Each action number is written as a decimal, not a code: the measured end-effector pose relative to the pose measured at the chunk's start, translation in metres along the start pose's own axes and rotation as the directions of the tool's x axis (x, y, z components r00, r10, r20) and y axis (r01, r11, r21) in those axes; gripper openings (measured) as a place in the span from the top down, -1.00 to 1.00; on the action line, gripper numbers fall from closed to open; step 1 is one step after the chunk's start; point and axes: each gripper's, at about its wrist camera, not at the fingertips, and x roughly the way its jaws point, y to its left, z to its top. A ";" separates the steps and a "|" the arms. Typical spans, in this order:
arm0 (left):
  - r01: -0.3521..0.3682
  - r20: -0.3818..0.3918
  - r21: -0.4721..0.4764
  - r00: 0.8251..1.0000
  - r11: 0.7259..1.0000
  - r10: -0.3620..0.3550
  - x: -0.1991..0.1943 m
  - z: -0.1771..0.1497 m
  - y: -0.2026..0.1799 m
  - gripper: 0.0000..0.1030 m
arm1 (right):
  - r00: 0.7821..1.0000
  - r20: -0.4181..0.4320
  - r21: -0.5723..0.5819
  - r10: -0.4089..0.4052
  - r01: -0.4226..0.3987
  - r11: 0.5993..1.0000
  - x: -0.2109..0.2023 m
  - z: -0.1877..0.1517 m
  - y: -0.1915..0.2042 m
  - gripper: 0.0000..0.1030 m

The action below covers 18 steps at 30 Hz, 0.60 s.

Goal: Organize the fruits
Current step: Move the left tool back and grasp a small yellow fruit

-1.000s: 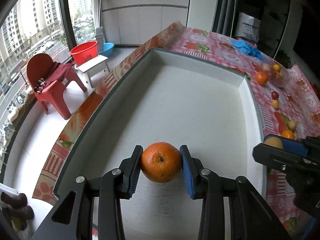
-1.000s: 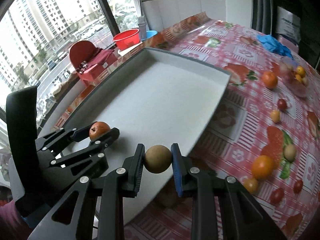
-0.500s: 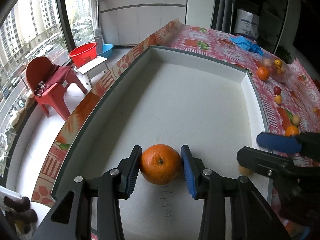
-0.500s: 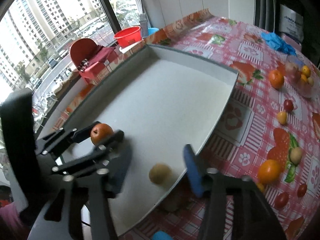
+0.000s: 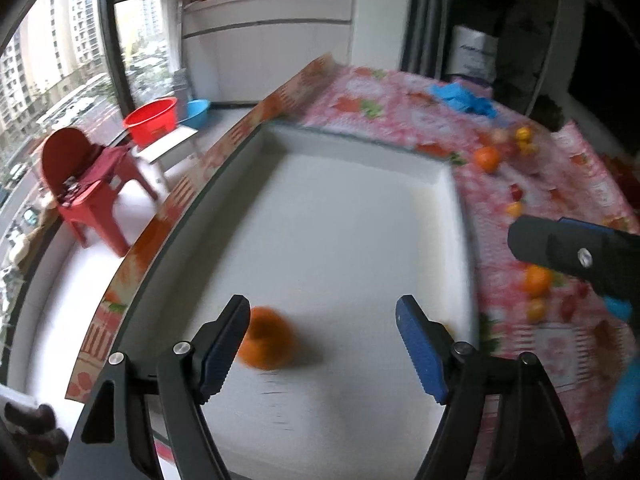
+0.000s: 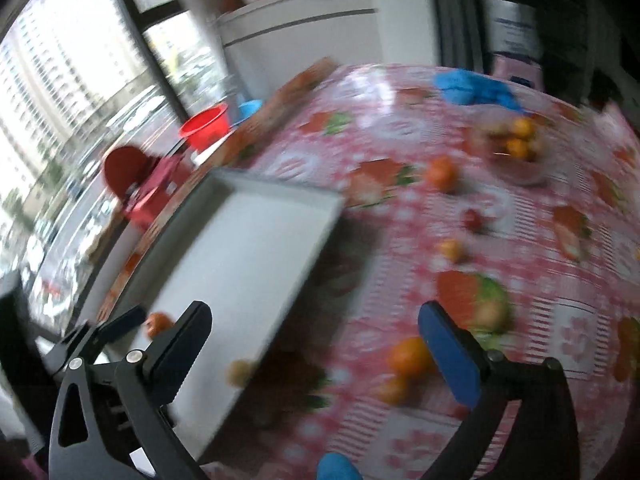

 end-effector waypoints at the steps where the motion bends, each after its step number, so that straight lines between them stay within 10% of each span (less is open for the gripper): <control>1: 0.024 0.011 0.010 1.000 1.000 -0.024 -0.006 0.003 -0.009 -0.49 | 1.000 0.009 0.034 -0.013 0.012 0.999 -0.005 0.002 -0.014 -1.00; 10: 0.209 -0.005 0.117 0.978 0.971 -0.209 -0.028 0.019 -0.089 -0.49 | 0.981 0.023 0.225 -0.191 0.181 0.957 -0.045 0.007 -0.139 -1.00; 18: 0.283 -0.017 0.135 0.959 0.949 -0.284 -0.027 0.039 -0.138 -0.53 | 0.928 0.022 0.427 -0.371 0.327 0.843 -0.075 0.006 -0.267 -1.00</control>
